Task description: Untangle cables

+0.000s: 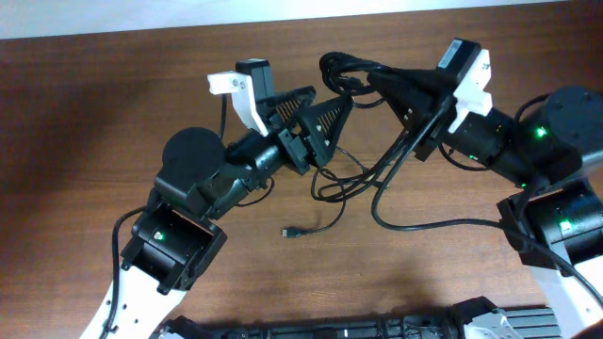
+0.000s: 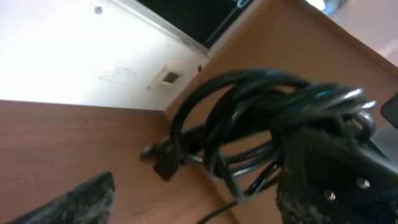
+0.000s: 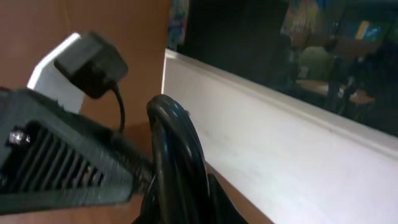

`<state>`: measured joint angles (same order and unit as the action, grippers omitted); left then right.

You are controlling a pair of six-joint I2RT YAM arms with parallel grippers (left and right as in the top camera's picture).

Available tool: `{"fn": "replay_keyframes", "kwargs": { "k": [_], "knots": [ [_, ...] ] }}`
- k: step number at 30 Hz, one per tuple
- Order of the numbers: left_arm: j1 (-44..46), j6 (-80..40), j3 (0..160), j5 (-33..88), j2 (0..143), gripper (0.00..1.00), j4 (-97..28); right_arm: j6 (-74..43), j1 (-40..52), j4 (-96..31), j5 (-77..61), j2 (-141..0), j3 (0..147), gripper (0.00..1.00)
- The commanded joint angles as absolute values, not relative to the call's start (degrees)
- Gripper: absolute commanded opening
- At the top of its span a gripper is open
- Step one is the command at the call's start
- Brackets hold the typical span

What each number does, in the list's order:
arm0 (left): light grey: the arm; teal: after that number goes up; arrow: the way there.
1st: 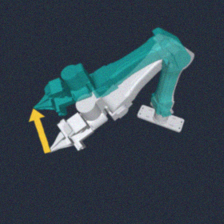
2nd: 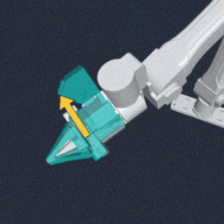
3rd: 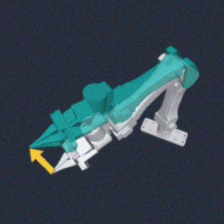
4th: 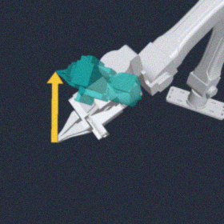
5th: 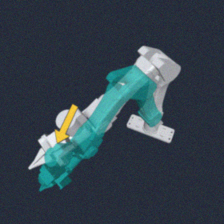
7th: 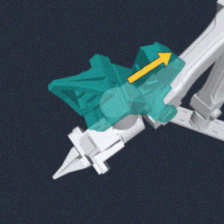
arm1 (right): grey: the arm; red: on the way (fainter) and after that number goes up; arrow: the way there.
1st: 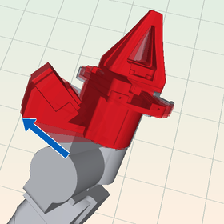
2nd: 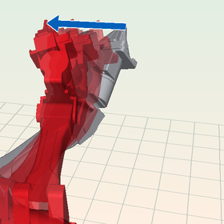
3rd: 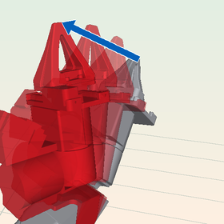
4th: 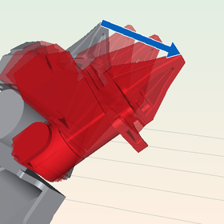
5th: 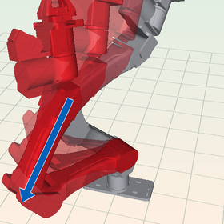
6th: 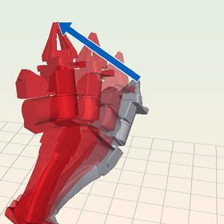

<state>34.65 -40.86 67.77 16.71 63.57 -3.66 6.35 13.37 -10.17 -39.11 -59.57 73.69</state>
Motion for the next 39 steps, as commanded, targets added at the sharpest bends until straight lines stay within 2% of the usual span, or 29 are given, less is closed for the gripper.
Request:
{"fn": "replay_keyframes", "kwargs": {
  "k": [1, 2, 3, 5, 7, 9, 13, 15, 16, 21, 22, 24, 25, 26, 29, 31, 33, 35, 39],
  "knots": [
    [34.89, -41.21, 68.42, 19.35, 63.02, 0.58, -3.20, 2.48, 13.10, -8.49, -41.19, -59.24, 74.17, 0.04],
    [34.89, -41.21, 68.42, 19.38, 63.02, 0.47, -2.98, 2.48, 13.10, -8.29, -42.70, -59.24, 74.17, 0.04],
    [34.89, -41.19, 68.42, 19.46, 63.02, 0.42, -2.55, 2.48, 13.10, -8.19, -44.40, -59.27, 74.17, 0.04],
    [34.89, -41.19, 68.42, 22.04, 63.02, 0.37, -0.25, 2.50, 13.10, -7.94, -47.18, -59.24, 74.17, 0.04],
    [34.89, -41.19, 68.42, 22.79, 63.02, 0.37, 0.45, 2.52, 13.10, -7.94, -48.18, -59.27, 74.17, 0.04],
    [34.89, -41.19, 68.42, 22.87, 63.02, 0.42, 0.45, 2.72, 13.10, -7.97, -49.56, -59.27, 74.17, 0.04],
    [34.89, -41.19, 68.42, 22.96, 63.02, 0.41, 1.96, 3.95, 13.10, -8.08, -52.88, -59.31, 74.17, 0.04],
    [34.89, -41.19, 68.42, 22.94, 63.02, 0.11, 2.59, 4.64, 13.10, -8.10, -54.06, -59.64, 74.17, 0.04],
    [34.89, -41.19, 68.42, 22.92, 63.02, 0.00, 2.68, 4.64, 13.10, -8.10, -54.08, -59.83, 74.17, 0.04],
    [34.87, -38.04, 68.42, 22.70, 63.02, 0.00, 4.12, 4.64, 13.10, -8.78, -57.41, -61.10, 74.17, 0.05],
    [34.83, -35.83, 68.42, 22.70, 63.02, 0.00, 4.51, 4.64, 13.08, -9.23, -57.25, -61.17, 74.17, 0.15],
    [34.83, -30.52, 68.42, 21.34, 63.00, 0.00, 4.73, 4.64, 13.08, -12.34, -54.39, -61.34, 74.17, 0.57],
    [34.83, -26.57, 68.42, 19.94, 63.00, 0.00, 4.71, 4.64, 13.06, -14.74, -51.94, -61.34, 74.17, 0.72],
    [34.83, -21.82, 68.42, 19.46, 63.00, 0.00, 4.71, 4.67, 13.04, -16.60, -50.37, -61.34, 74.17, 0.81],
    [34.83, -8.99, 68.42, 18.44, 63.02, 0.00, 4.01, 4.67, 13.04, -19.62, -47.59, -61.34, 74.17, 0.91],
    [34.83, 0.67, 68.42, 13.02, 63.02, 0.00, 0.86, 4.75, 13.04, -21.43, -45.47, -61.34, 74.17, 0.97],
    [34.83, 5.74, 68.42, 2.68, 63.02, 0.00, -2.83, 7.14, 13.04, -24.80, -42.87, -61.17, 74.17, 0.99],
    [34.83, 8.32, 68.42, -1.61, 63.02, 0.00, -4.47, 7.29, 13.04, -26.94, -40.60, -60.99, 74.17, 0.99],
    [34.83, 13.65, 68.42, -10.74, 63.02, 0.00, -8.10, 18.92, 13.15, -34.52, -37.45, -59.64, 74.17, 0.99]
  ]
}}
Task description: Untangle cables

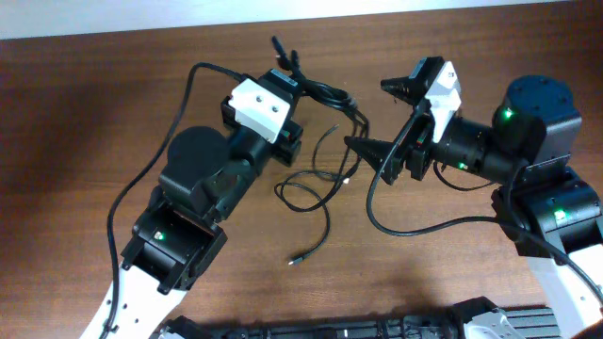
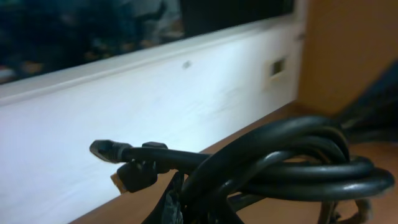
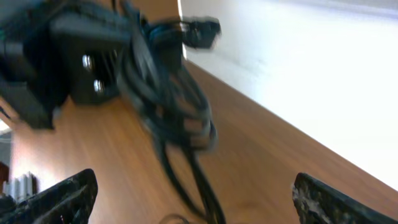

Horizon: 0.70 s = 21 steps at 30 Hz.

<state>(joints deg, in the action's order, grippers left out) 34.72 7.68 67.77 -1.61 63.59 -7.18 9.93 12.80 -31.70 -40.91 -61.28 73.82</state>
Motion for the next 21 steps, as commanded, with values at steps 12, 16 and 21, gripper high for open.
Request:
{"fn": "replay_keyframes", "kwargs": {
  "k": [12, 16, 21],
  "knots": [
    [39.11, 7.38, 68.42, -5.37, 63.99, 0.00, -13.41, 42.04, 13.15, -31.86, -30.89, -54.17, 74.17, 0.99],
    [43.79, 6.04, 70.06, -5.34, 66.30, 0.00, -11.25, 42.02, 13.17, -32.58, -33.89, -54.06, 74.17, 0.96],
    [44.62, 6.07, 75.40, -5.34, 69.67, 0.00, -11.90, 42.04, 13.15, -33.98, -34.41, -54.08, 74.17, 0.95]
  ]
}}
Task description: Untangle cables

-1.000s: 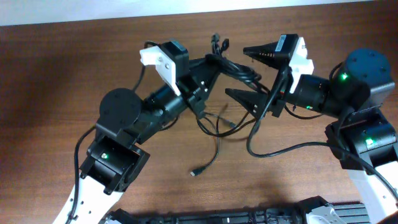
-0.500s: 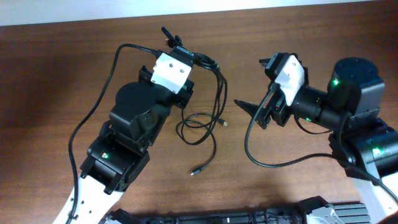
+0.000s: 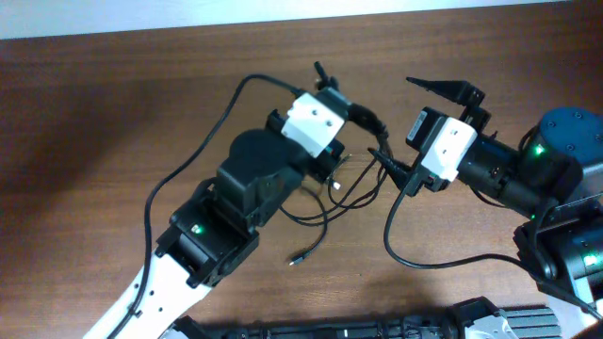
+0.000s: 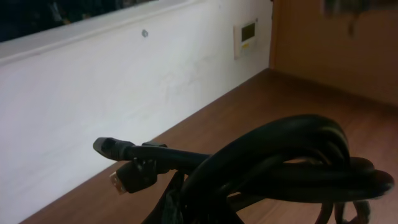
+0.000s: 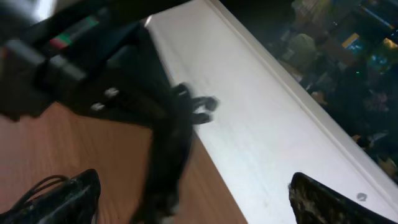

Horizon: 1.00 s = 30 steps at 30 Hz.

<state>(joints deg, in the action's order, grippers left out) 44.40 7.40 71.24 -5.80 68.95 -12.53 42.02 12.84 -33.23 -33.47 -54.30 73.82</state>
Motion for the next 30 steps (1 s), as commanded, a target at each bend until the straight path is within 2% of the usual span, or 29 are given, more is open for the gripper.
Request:
{"fn": "replay_keyframes", "kwargs": {
  "k": [1, 2, 6, 9, 10, 11, 15, 17, 20, 22, 23, 26, 30],
  "knots": [
    [44.64, 6.07, 76.69, -5.34, 70.08, 0.00, -12.53, 42.06, 13.15, -34.59, -33.91, -54.08, 74.17, 0.93],
    [44.64, 6.07, 77.03, -5.34, 70.06, 0.00, -12.53, 42.81, 13.13, -35.20, -33.78, -54.08, 74.17, 0.91],
    [44.77, 6.04, 77.34, -5.30, 70.06, 0.00, -12.78, 43.27, 13.10, -35.11, -32.32, -54.08, 74.17, 0.73],
    [46.61, 6.07, 77.34, -5.32, 70.06, 0.00, -12.75, 43.24, 13.10, -34.83, -32.34, -54.08, 74.17, 0.53],
    [47.48, 6.09, 77.34, -5.32, 70.08, 0.00, -12.80, 43.09, 13.10, -34.33, -32.38, -54.08, 74.17, 0.41],
    [48.12, 6.07, 77.34, -5.32, 70.13, 0.00, -12.93, 43.03, 13.10, -34.00, -32.58, -54.08, 74.17, 0.38],
    [48.38, 6.07, 77.34, -5.39, 70.17, 0.00, -12.97, 43.03, 13.10, -33.63, -32.53, -54.08, 74.17, 0.10],
    [48.34, 6.04, 77.34, -8.73, 70.17, 0.00, -13.08, 42.48, 13.10, -33.65, -32.51, -54.08, 74.17, 0.04],
    [48.34, 6.00, 77.34, -14.63, 70.17, 0.02, -13.43, 39.88, 13.10, -33.61, -32.53, -54.08, 74.17, 0.04],
    [48.34, 6.00, 77.34, -14.61, 70.17, 0.49, -13.41, 38.00, 13.10, -33.32, -32.51, -54.08, 74.17, 0.04],
    [48.34, 5.98, 77.34, -14.61, 70.17, 0.61, -13.41, 36.69, 13.08, -32.93, -32.49, -54.08, 74.17, 0.04],
    [48.29, 0.40, 77.34, -15.07, 70.17, 0.60, -13.39, 34.06, 13.10, -31.86, -32.51, -54.08, 74.17, 0.04],
    [48.23, -12.03, 77.34, -14.79, 70.17, 0.71, -13.85, 29.61, 13.10, -29.12, -32.53, -54.08, 74.17, 0.04]
  ]
}}
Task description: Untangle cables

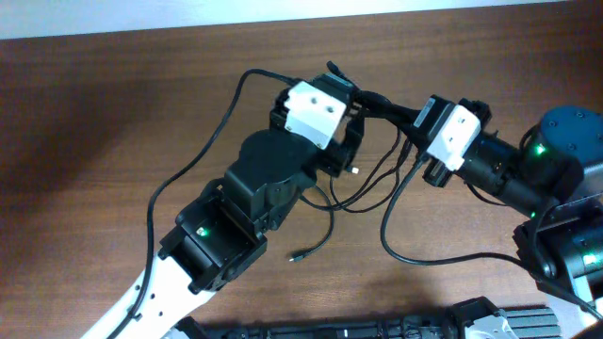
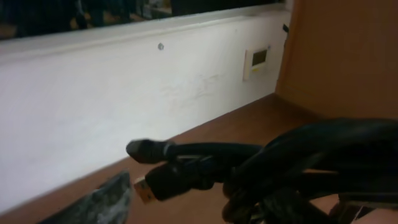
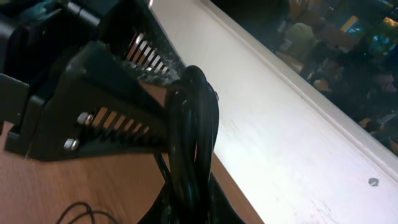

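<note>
A thick black cable bundle (image 1: 375, 102) hangs between the two arms above the table. My right gripper (image 1: 403, 121) is shut on it; in the right wrist view the coil (image 3: 194, 130) rises straight out of my jaws (image 3: 186, 208). My left gripper (image 1: 360, 124) is open around the same bundle, its ribbed fingers (image 3: 106, 121) spread on either side. In the left wrist view the bundle (image 2: 311, 158) lies to the right with a USB plug (image 2: 163, 182) sticking out, and one finger (image 2: 93, 202) stands apart at lower left. Thin cable loops (image 1: 350, 196) trail onto the table.
The brown wooden table (image 1: 85, 122) carries a loose thin cable end (image 1: 296, 254) near the front middle and a long black loop (image 1: 415, 254) at the right. Another cable (image 1: 207, 151) arcs over the left arm. A white wall runs behind the table's far edge.
My right gripper, open and apart from the bundle before, is now shut on it. My left gripper, shut on the bundle before, now stands open around it.
First my right gripper held the bundle with the left open beside it. Then the left gripper was shut on the bundle at the left while the right stood open. The arms came together, and now the right holds it again with the left open.
</note>
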`<state>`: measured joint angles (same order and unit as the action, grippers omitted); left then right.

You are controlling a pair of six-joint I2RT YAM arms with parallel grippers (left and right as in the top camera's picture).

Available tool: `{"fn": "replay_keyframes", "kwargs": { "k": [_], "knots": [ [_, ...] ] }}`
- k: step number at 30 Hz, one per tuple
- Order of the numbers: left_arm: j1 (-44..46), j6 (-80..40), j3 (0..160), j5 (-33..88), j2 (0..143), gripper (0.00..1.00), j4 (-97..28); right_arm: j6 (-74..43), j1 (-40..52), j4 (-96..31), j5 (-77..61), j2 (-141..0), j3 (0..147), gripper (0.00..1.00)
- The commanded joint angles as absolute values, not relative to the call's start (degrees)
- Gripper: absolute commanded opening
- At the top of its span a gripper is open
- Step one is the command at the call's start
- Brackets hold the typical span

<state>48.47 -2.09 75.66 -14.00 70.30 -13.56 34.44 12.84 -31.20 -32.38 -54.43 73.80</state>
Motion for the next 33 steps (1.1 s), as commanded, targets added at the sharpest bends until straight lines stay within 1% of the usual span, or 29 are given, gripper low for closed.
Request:
{"fn": "replay_keyframes", "kwargs": {
  "k": [1, 2, 4, 6, 8, 9, 10, 11, 12, 13, 14, 16, 17, 18, 20, 21, 22, 23, 25, 28, 29, 32, 33],
  "knots": [
    [48.23, -15.73, 77.34, -14.20, 70.17, 0.74, -13.98, 28.16, 13.10, -28.14, -32.58, -54.08, 74.17, 0.04],
    [48.23, -19.05, 77.34, -14.17, 70.15, 0.77, -14.02, 26.30, 13.10, -26.96, -33.04, -54.08, 74.17, 0.04],
    [48.23, -23.73, 77.34, -14.17, 70.17, 0.80, -13.96, 25.85, 13.10, -26.00, -37.89, -54.08, 74.17, 0.04],
    [48.23, -25.10, 77.34, -14.17, 70.17, 0.80, -13.26, 25.85, 13.10, -25.91, -42.50, -54.08, 74.17, 0.04],
    [48.23, -26.22, 77.34, -14.17, 70.17, 0.79, -11.57, 25.82, 13.10, -25.82, -43.59, -54.08, 74.17, 0.04],
    [48.23, -27.07, 77.34, -13.63, 70.17, 0.70, -10.50, 25.82, 13.10, -25.47, -44.60, -54.08, 74.17, 0.04],
    [48.23, -27.20, 77.34, -13.08, 70.17, 0.58, -9.96, 25.82, 13.10, -25.43, -46.02, -54.08, 74.17, 0.04],
    [48.23, -27.20, 77.34, -13.04, 70.17, 0.42, -9.65, 25.82, 13.10, -25.45, -47.00, -54.08, 74.17, 0.04],
    [48.23, -27.18, 77.34, -13.06, 70.17, 0.16, -9.63, 25.82, 13.10, -25.47, -46.98, -54.08, 74.17, 0.04],
    [48.23, -27.16, 77.34, -13.06, 70.17, 0.00, -9.78, 25.82, 13.10, -25.45, -46.83, -54.08, 74.17, 0.04],
    [48.23, -26.83, 77.34, -13.06, 70.13, 0.00, -9.96, 25.82, 13.10, -25.50, -46.39, -54.08, 74.17, 0.04],
    [48.23, -22.13, 77.34, -13.21, 70.00, 0.00, -10.02, 25.85, 13.10, -26.09, -44.99, -54.08, 74.17, 0.04],
    [48.23, -19.49, 77.34, -13.76, 69.89, 0.00, -10.07, 25.85, 13.08, -26.65, -43.46, -54.08, 74.17, 0.15],
    [48.23, -17.37, 77.34, -15.14, 69.73, 0.00, -10.35, 25.85, 13.08, -27.68, -40.86, -54.08, 74.17, 0.46],
    [48.23, -6.72, 77.34, -15.92, 69.41, 0.00, -10.61, 26.09, 13.08, -28.80, -38.35, -54.08, 74.17, 0.68],
    [48.23, 0.51, 77.34, -15.94, 69.41, 0.00, -11.22, 27.59, 13.10, -29.26, -38.48, -54.08, 74.17, 0.72],
    [48.23, 3.84, 77.34, -15.92, 69.41, 0.00, -11.66, 32.05, 13.10, -30.41, -38.57, -54.08, 74.17, 0.72],
    [48.25, 3.75, 77.34, -15.86, 69.41, 0.00, -11.64, 34.74, 13.10, -31.24, -38.54, -54.08, 74.17, 0.72],
    [48.77, 3.75, 77.34, -15.86, 69.41, 0.00, -11.62, 35.16, 13.10, -31.27, -38.54, -54.08, 74.17, 0.66],
    [50.68, 3.73, 77.34, -15.77, 69.41, 0.00, -11.16, 35.16, 13.10, -31.16, -38.50, -54.08, 74.17, 0.33],
    [51.86, 3.70, 77.34, -15.27, 69.41, 0.00, -10.48, 35.14, 13.10, -31.16, -38.50, -54.08, 74.17, 0.29],
    [54.28, 3.49, 77.34, -15.86, 69.41, 0.00, -9.50, 35.14, 13.10, -31.11, -38.44, -54.08, 74.17, 0.26],
    [54.33, 3.49, 77.34, -17.67, 69.41, 0.00, -9.72, 35.14, 13.10, -31.11, -38.20, -54.06, 74.17, 0.25]
  ]
}}
